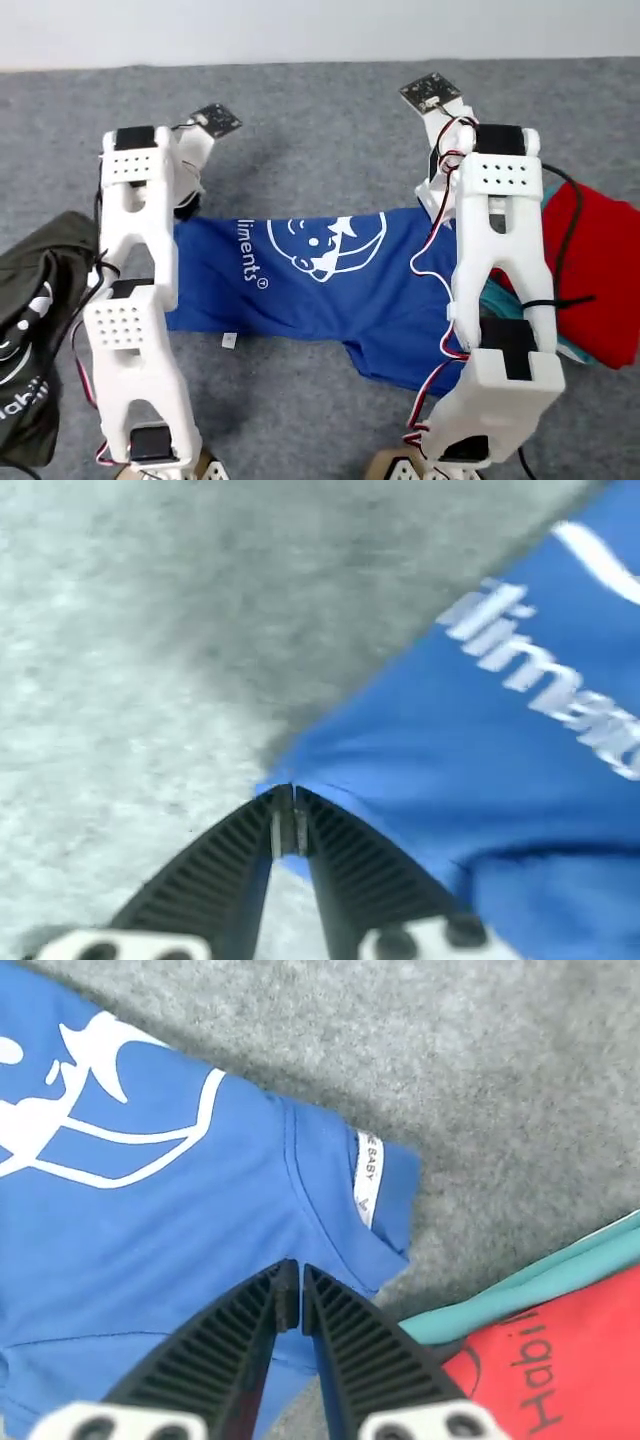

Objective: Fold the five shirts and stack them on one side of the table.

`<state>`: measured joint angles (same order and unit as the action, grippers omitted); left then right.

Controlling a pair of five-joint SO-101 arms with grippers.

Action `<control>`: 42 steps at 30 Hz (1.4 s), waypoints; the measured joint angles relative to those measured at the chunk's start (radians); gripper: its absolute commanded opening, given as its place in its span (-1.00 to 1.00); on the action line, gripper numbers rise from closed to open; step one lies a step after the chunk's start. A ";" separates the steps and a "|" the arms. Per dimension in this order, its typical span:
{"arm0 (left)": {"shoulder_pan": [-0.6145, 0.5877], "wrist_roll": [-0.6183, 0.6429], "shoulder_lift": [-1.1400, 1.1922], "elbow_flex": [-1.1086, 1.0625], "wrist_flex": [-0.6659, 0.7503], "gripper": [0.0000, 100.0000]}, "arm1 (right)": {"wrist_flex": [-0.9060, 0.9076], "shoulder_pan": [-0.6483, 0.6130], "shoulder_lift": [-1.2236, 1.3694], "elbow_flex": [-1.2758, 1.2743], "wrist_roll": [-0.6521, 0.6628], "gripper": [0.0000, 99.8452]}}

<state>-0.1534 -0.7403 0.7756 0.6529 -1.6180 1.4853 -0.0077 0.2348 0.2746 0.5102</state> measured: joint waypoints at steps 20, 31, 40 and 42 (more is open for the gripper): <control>0.107 -0.002 -0.028 -0.298 -0.106 -0.99 | 0.157 0.000 -0.114 0.000 -0.005 -0.98; 0.044 -0.031 -0.333 -0.617 -0.106 -0.99 | 0.146 0.000 -0.103 -0.017 -0.005 -0.98; 0.097 -0.031 -0.502 -0.626 -0.106 -0.99 | 0.092 -0.121 0.064 -0.055 -0.005 -0.98; 0.095 -0.031 -0.499 -0.628 -0.104 -0.99 | 0.060 -0.135 0.107 -0.055 -0.005 -0.98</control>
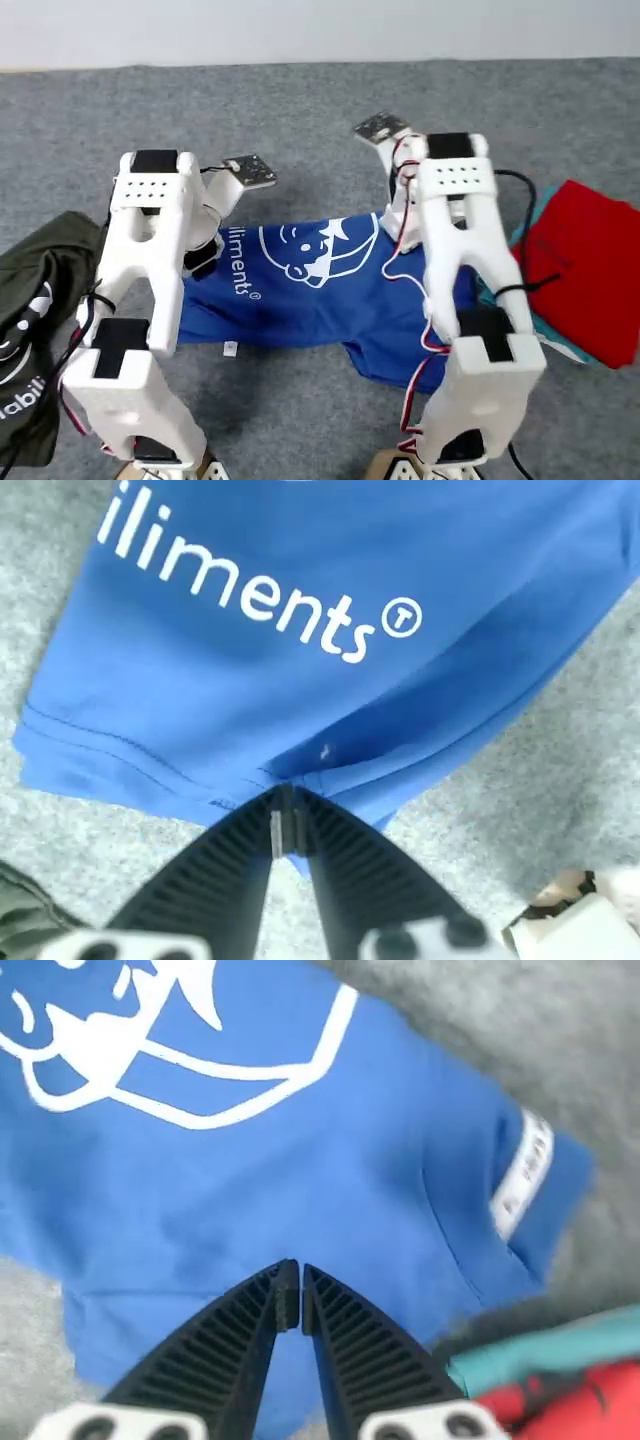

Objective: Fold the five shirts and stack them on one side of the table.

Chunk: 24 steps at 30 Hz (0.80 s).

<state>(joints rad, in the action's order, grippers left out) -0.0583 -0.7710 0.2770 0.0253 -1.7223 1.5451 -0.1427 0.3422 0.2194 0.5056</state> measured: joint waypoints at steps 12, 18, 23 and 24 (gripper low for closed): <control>-0.092 0.000 0.164 0.000 0.319 -0.99 | -0.241 0.074 0.276 0.049 0.000 -0.98; -0.098 0.000 0.170 0.000 0.427 -0.99 | -0.241 0.078 0.308 0.130 0.000 -0.98; -0.098 0.000 0.170 0.000 0.489 -0.99 | -0.241 0.080 0.308 0.152 0.000 -0.98; -0.098 0.000 0.170 0.000 0.494 -0.99 | -0.241 0.080 0.308 0.152 0.000 -0.98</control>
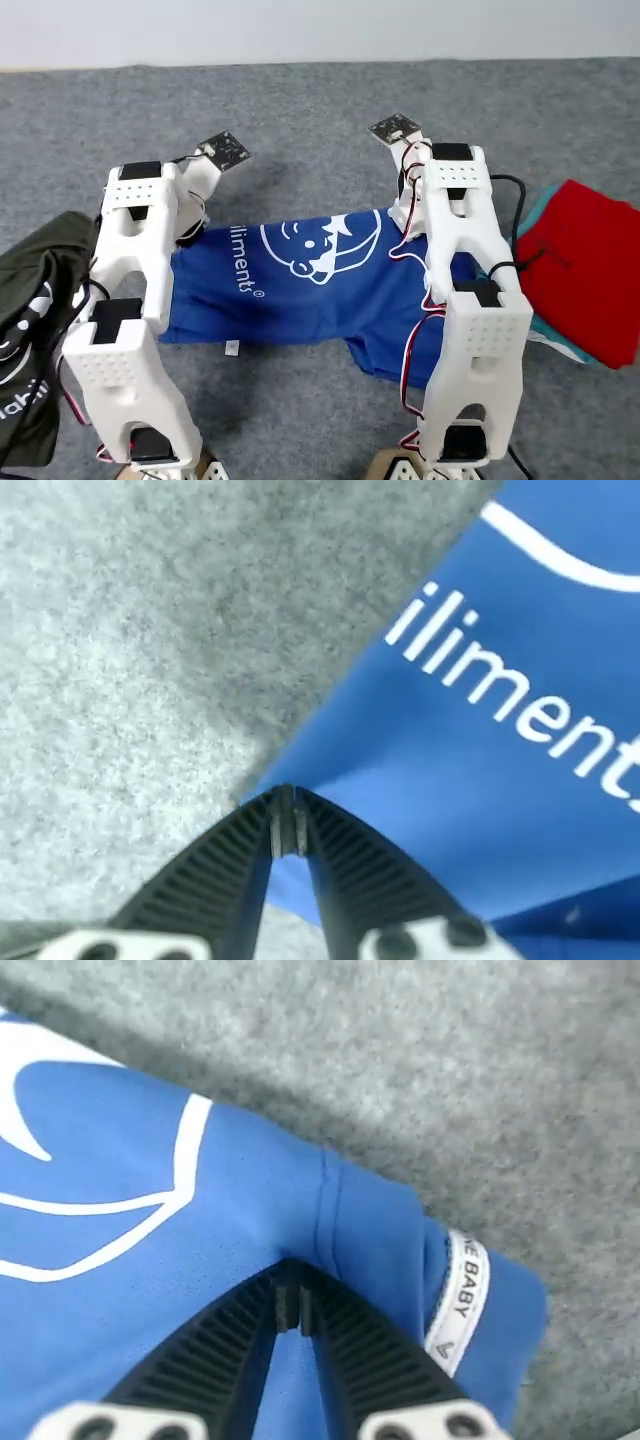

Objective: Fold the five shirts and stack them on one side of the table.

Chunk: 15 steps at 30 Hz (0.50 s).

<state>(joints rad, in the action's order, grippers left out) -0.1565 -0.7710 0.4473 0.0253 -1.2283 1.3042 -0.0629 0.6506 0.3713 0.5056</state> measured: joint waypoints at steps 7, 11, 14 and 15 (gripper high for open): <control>0.000 -0.005 0.086 0.006 0.008 -0.98 | 0.003 0.000 0.000 0.000 0.000 -0.98; -0.006 0.017 0.149 0.110 -0.032 -0.98 | 0.034 0.000 0.000 0.000 0.000 -0.98; -0.006 0.038 0.192 0.204 -0.074 -0.98 | 0.046 0.000 0.000 0.000 0.000 -0.98; -0.008 0.041 0.199 0.235 -0.086 -0.98 | 0.048 0.000 0.000 0.000 0.000 -0.98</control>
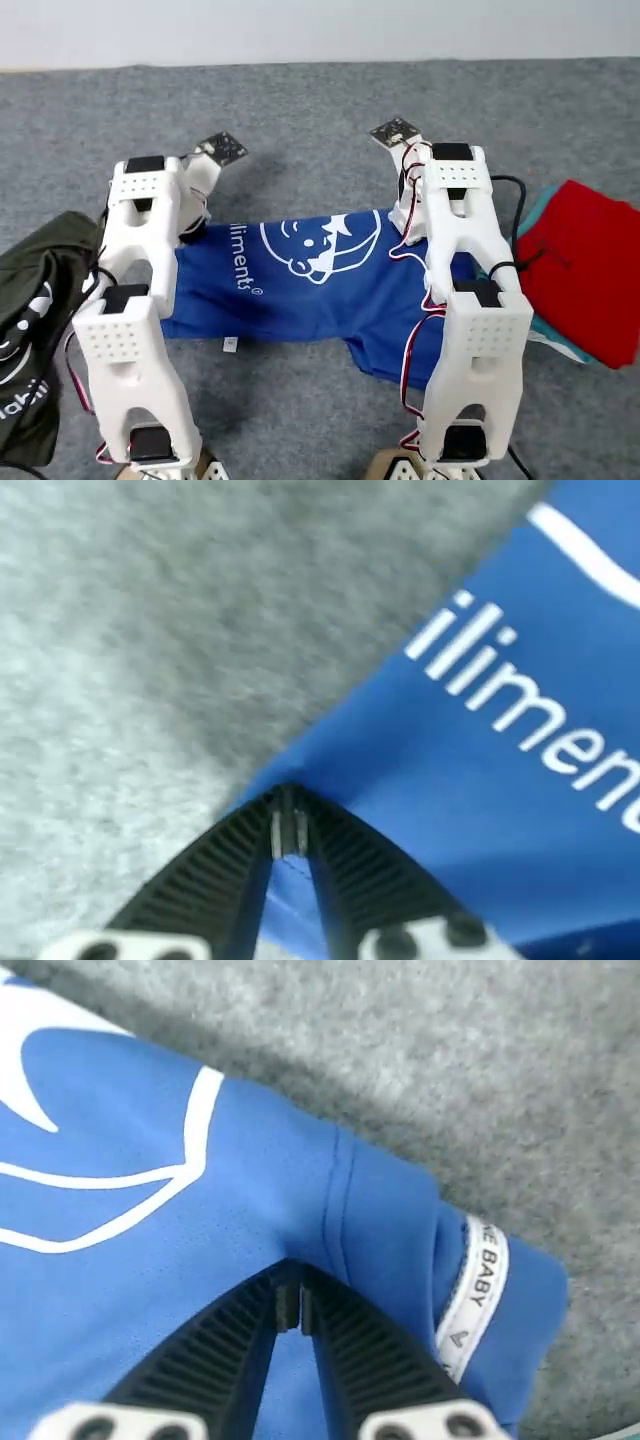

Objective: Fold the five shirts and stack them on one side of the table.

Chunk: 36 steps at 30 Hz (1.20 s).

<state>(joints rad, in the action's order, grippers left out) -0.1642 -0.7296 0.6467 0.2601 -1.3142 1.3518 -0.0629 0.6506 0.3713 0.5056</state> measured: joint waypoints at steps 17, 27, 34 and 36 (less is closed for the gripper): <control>0.038 0.005 0.003 0.397 -0.397 -0.99 | 0.052 -0.003 -0.086 0.000 0.000 -0.98; 0.161 -0.014 -0.402 -0.094 -0.410 -0.99 | 0.232 -0.043 -0.242 0.002 0.000 -0.98; 0.206 -0.023 -0.500 -0.496 -0.255 -0.99 | 0.298 0.000 -0.339 0.002 0.000 -0.98; 0.207 -0.023 -0.471 -0.523 -0.216 -0.99 | 0.310 0.025 -0.353 0.002 0.000 -0.98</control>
<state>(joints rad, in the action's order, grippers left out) 0.0430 -0.7526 0.1757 -0.2631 -1.5305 1.6617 -0.0384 0.2977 0.3728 0.5056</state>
